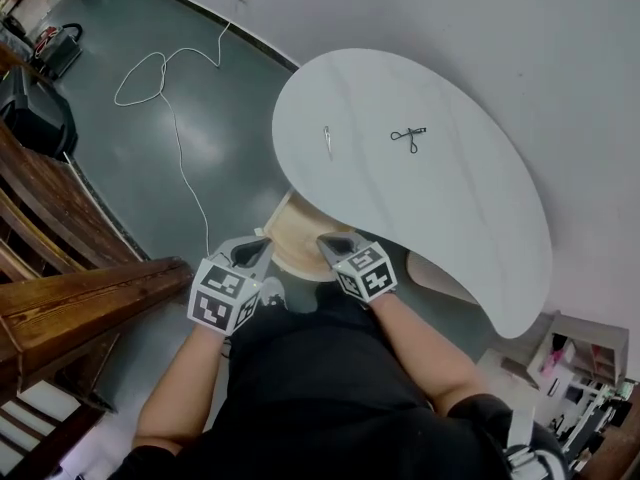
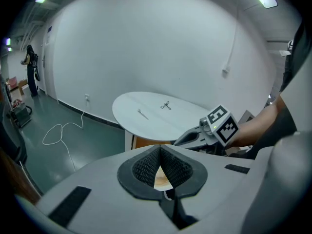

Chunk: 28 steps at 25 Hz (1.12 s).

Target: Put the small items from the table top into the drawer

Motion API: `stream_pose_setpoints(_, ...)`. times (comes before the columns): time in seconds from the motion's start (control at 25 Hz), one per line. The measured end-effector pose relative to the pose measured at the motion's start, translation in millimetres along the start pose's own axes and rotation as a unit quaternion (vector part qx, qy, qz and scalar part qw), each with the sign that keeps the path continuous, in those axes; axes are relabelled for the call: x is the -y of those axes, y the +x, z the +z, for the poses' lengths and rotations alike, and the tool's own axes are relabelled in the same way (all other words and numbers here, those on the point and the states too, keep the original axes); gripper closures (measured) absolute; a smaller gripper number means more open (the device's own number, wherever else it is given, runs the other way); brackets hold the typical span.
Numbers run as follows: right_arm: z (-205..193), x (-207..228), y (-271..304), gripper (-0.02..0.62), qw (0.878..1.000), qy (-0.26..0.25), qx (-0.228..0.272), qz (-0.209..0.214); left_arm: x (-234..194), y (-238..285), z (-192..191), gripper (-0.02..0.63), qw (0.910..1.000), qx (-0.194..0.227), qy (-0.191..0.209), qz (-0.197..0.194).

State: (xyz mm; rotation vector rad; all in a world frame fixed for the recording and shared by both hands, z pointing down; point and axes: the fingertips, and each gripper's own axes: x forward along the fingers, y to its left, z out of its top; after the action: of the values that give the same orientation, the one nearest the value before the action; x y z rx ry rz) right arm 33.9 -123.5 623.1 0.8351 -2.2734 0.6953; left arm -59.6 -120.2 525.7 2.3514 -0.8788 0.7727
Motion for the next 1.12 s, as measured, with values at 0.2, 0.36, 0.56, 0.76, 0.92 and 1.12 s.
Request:
stream_pose_setpoints(0.2, 34, 37, -29, 0.588, 0.997, 0.021, 0.050, -0.053, 1, 0, 10, 0.591, 0.9998, 0.004, 0.017, -0.002)
stream_pose_setpoints(0.36, 50, 95, -58, 0.588, 0.990, 0.046, 0.075, -0.113, 5, 4, 21, 0.591, 0.9997, 0.012, 0.023, 0.000)
stream_pose_setpoints(0.56, 58, 184, -96, 0.588, 0.976, 0.079, 0.091, -0.183, 13, 14, 39, 0.591, 0.9994, 0.024, 0.025, 0.007)
stream_pose_setpoints(0.76, 62, 255, -109, 0.586, 0.968, 0.070, 0.083, -0.227, 16, 21, 49, 0.591, 0.9991, 0.029, 0.015, 0.026)
stream_pose_setpoints(0.92, 64, 301, -103, 0.586, 0.966, 0.065, 0.064, -0.241, 19, 27, 52, 0.591, 0.9988, 0.024, 0.003, 0.043)
stream_pose_setpoints(1.12, 65, 341, -86, 0.546, 0.968, 0.068, 0.042, -0.239, 21, 29, 57, 0.591, 0.9976, 0.023, -0.013, 0.064)
